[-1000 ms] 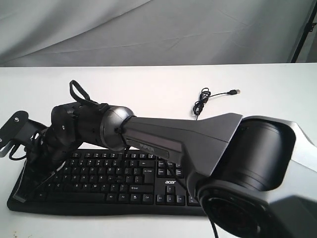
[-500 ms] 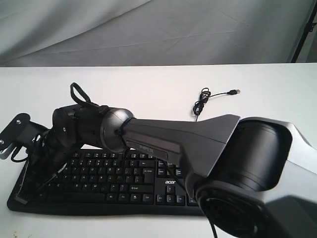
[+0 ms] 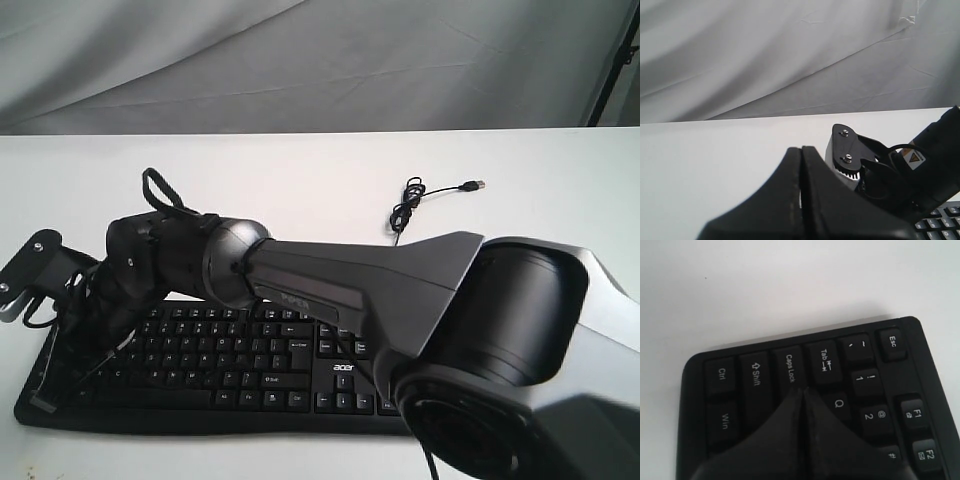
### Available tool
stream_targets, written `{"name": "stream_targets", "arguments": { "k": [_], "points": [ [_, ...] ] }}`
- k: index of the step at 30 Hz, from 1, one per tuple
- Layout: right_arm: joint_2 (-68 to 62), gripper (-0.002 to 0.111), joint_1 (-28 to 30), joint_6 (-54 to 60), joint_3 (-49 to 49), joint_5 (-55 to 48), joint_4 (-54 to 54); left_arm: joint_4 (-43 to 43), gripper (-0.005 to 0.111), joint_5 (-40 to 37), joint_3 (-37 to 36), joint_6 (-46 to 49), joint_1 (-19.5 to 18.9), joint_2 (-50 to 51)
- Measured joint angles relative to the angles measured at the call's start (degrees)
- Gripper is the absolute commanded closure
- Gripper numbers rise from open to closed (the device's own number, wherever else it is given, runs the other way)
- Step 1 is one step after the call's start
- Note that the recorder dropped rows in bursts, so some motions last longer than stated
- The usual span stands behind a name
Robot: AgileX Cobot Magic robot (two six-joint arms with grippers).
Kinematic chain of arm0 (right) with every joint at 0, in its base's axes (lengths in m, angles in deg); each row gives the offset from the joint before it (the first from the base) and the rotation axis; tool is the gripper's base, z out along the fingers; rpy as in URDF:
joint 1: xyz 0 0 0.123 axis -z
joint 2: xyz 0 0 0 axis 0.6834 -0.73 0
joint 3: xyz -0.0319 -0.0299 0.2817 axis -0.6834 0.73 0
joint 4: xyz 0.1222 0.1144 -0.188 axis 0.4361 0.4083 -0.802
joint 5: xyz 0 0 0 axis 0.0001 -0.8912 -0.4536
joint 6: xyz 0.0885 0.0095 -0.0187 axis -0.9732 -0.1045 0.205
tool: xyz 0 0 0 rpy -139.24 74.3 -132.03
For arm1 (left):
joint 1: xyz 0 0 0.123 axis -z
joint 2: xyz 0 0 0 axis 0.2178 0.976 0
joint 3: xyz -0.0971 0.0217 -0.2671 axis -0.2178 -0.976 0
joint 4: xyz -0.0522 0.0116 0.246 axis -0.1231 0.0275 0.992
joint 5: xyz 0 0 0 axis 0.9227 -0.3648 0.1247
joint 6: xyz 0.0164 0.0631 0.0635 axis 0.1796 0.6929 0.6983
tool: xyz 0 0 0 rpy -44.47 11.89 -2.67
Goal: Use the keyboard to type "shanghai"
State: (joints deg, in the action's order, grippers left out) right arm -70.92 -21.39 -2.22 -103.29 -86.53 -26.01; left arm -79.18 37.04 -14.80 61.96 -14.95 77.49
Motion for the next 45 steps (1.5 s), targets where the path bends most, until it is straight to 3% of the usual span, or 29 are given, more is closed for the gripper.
{"name": "stream_targets", "arguments": {
  "k": [26,35,39,45],
  "points": [
    [-0.35,0.108,0.0,0.0,-0.44,-0.26,0.4,0.0,0.107,0.0,0.0,0.1,0.0,0.0],
    [8.12,0.108,0.0,-1.15,-0.02,-5.24,-6.84,0.0,0.107,0.0,0.0,0.1,0.0,0.0],
    [13.41,0.108,0.51,-1.61,6.06,-6.48,-8.12,0.0,0.107,0.0,0.0,0.1,0.0,0.0],
    [22.2,0.108,4.36,-1.72,24.15,-2.96,-8.0,0.0,0.107,0.0,0.0,0.1,0.0,0.0]
  ]
}}
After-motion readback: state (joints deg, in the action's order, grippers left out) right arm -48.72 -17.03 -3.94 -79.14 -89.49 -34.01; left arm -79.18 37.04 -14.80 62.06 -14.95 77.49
